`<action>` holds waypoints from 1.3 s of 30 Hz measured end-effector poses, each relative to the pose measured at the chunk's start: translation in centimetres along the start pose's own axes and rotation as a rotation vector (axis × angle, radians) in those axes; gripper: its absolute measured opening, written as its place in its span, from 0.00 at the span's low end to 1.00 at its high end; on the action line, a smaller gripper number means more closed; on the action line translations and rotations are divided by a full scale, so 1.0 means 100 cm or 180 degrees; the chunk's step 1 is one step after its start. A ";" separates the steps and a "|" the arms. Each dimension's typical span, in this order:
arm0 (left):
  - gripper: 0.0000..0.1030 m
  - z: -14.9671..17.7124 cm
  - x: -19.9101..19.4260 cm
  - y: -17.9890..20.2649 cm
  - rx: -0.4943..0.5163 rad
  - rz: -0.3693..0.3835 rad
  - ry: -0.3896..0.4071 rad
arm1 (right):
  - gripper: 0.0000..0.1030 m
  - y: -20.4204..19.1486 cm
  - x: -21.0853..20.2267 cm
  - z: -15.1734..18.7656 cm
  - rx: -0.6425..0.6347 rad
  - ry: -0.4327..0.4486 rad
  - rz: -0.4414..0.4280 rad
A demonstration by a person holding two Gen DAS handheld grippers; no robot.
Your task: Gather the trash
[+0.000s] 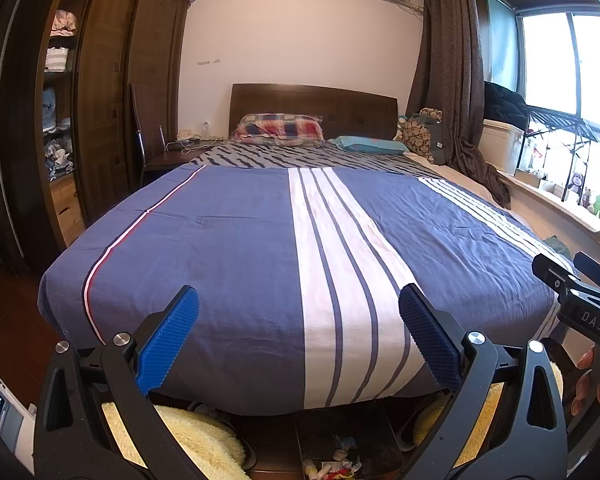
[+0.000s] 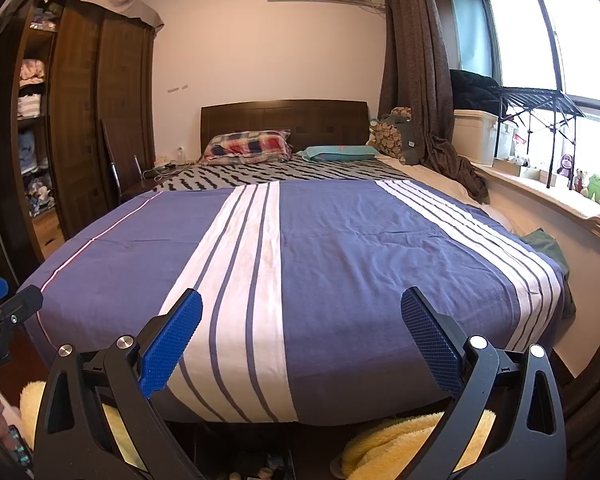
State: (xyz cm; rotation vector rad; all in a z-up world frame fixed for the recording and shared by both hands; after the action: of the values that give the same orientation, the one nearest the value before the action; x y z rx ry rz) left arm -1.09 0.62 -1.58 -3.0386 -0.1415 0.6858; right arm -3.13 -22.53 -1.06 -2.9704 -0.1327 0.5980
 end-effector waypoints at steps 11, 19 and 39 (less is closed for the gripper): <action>0.92 -0.001 0.000 0.000 0.0006 -0.0020 0.0010 | 0.97 0.000 0.001 0.000 0.0011 0.0003 0.0003; 0.92 -0.005 -0.002 0.003 -0.0022 -0.0075 0.0038 | 0.97 -0.001 0.001 0.001 0.0026 -0.0011 0.0000; 0.92 -0.001 0.003 0.007 -0.0058 -0.0015 -0.0024 | 0.97 0.000 0.003 0.002 0.0059 -0.0028 0.0015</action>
State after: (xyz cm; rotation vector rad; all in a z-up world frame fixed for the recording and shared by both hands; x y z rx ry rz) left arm -0.69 -0.06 -1.71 -3.0524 -0.1561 0.6994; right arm -2.97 -22.49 -1.36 -2.9514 -0.1202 0.6096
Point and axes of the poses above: each gripper's, at about its wrist camera, not at the fingertips, and x roughly the way its jaws point, y to its right, z to its underside, the point moved 8 cm from there along x, roughly the way its jaws point, and after that the axes turned 13 degrees about -z, right-handed, at the moved point
